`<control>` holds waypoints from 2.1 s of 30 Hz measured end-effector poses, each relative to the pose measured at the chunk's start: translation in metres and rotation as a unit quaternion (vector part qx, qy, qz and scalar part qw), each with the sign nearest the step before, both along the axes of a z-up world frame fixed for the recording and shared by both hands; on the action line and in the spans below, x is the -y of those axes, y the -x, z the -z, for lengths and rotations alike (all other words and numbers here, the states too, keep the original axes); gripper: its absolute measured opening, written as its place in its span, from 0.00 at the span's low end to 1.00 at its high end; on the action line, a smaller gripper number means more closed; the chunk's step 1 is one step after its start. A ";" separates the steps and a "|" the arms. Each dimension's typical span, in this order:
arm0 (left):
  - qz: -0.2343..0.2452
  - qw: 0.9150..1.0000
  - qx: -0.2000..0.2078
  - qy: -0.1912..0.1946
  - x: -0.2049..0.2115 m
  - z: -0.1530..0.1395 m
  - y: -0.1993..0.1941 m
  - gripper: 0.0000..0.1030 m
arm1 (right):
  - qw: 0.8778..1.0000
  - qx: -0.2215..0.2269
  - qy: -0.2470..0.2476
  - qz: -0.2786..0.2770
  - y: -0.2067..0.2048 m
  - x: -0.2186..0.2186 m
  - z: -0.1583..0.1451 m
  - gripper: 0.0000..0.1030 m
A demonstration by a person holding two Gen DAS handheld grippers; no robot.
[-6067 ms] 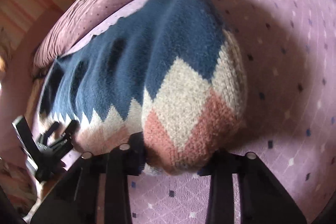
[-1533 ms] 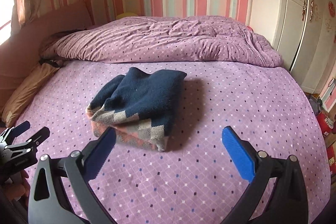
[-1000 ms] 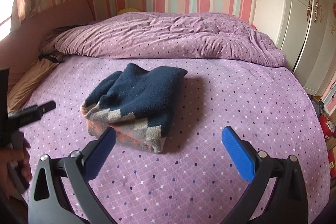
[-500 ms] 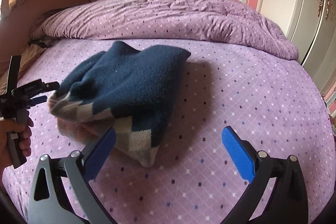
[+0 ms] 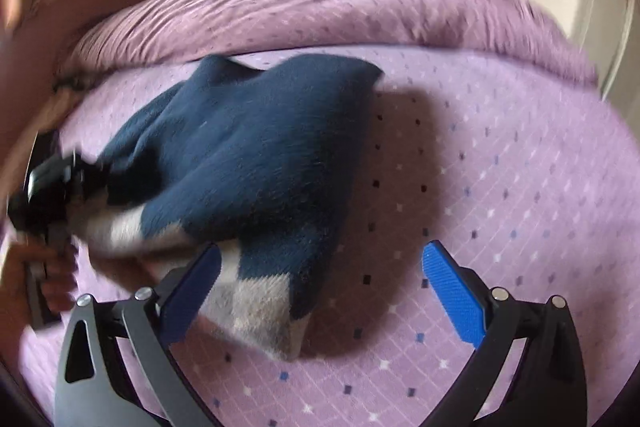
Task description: Fold small clothes
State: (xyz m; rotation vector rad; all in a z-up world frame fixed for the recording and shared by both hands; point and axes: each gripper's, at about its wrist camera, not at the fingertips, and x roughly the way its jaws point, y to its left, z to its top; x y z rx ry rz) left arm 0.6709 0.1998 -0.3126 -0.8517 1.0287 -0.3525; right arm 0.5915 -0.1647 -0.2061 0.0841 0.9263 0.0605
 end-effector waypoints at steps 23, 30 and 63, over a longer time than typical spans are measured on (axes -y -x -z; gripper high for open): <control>0.026 0.995 0.015 -0.099 0.015 -0.011 -0.005 0.33 | 0.944 -0.127 -0.303 0.010 -0.086 0.015 0.085 0.62; 0.047 0.991 0.036 -0.123 0.049 -0.037 0.008 0.29 | 0.977 -0.060 -0.204 -0.004 -0.075 0.000 0.035 0.53; 0.140 0.962 0.066 -0.224 0.573 -0.040 0.237 0.33 | 0.989 -0.058 -0.112 0.073 0.178 0.478 -0.006 0.57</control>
